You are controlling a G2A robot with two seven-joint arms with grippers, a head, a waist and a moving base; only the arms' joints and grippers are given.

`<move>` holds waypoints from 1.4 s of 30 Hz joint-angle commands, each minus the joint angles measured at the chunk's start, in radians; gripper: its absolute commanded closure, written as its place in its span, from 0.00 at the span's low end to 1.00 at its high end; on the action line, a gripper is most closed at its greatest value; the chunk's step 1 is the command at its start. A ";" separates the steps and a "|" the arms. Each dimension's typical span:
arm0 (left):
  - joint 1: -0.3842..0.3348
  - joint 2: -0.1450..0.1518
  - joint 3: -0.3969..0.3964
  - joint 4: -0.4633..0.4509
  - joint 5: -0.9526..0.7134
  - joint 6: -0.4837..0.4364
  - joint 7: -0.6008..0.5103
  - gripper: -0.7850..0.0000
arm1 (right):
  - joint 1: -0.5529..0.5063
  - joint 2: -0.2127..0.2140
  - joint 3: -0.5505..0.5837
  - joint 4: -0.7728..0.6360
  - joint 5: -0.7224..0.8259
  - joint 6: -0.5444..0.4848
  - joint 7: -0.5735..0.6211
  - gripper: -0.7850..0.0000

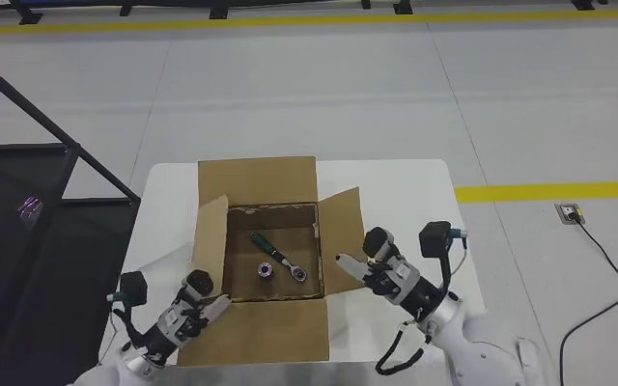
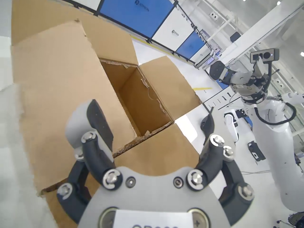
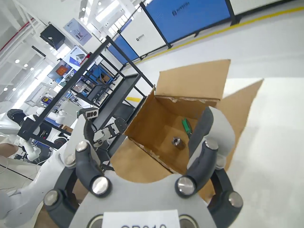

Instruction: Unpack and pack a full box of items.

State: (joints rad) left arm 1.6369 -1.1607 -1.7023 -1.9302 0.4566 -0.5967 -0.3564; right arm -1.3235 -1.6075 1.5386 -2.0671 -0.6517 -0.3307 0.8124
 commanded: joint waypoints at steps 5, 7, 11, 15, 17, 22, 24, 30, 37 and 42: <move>-0.061 -0.002 0.077 0.052 0.068 0.073 -0.015 0.00 | 0.082 0.020 0.054 0.145 0.054 0.075 0.085 0.00; -0.079 -0.002 0.093 0.066 0.073 0.095 -0.026 0.00 | 0.104 0.026 0.061 0.182 0.070 0.086 0.100 0.00; -0.101 -0.002 0.112 0.090 0.085 0.110 -0.026 0.00 | 0.134 0.038 0.050 0.225 0.172 0.031 0.174 0.00; -0.106 0.000 0.111 0.102 0.065 0.102 -0.021 0.00 | 0.168 0.051 0.008 0.237 0.276 -0.067 0.280 0.00; -0.102 0.001 0.103 0.099 0.053 0.092 -0.018 0.00 | 0.186 0.056 -0.013 0.237 0.318 -0.096 0.308 0.00; -0.077 0.005 0.068 0.079 0.005 0.067 0.008 0.00 | 0.249 0.064 -0.106 0.249 0.368 -0.124 0.358 0.00; -0.060 0.007 0.033 0.067 -0.023 0.054 0.034 0.00 | 0.287 0.065 -0.153 0.280 0.360 -0.111 0.361 0.00; 0.014 0.023 -0.154 0.102 -0.211 -0.020 0.014 0.00 | 0.428 0.055 -0.311 0.444 0.255 -0.025 0.307 0.00; 0.044 0.040 -0.290 0.225 -0.297 -0.083 -0.054 0.00 | 0.481 0.055 -0.365 0.427 0.219 -0.039 0.203 0.00; 0.056 0.053 -0.290 0.287 -0.327 -0.182 -0.180 0.00 | 0.409 0.082 -0.270 0.232 0.173 -0.017 0.216 0.00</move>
State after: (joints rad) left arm 1.6931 -1.1112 -1.9974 -1.6556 0.1458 -0.7541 -0.4963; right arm -0.8951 -1.5306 1.2439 -1.7948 -0.4726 -0.3595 1.0265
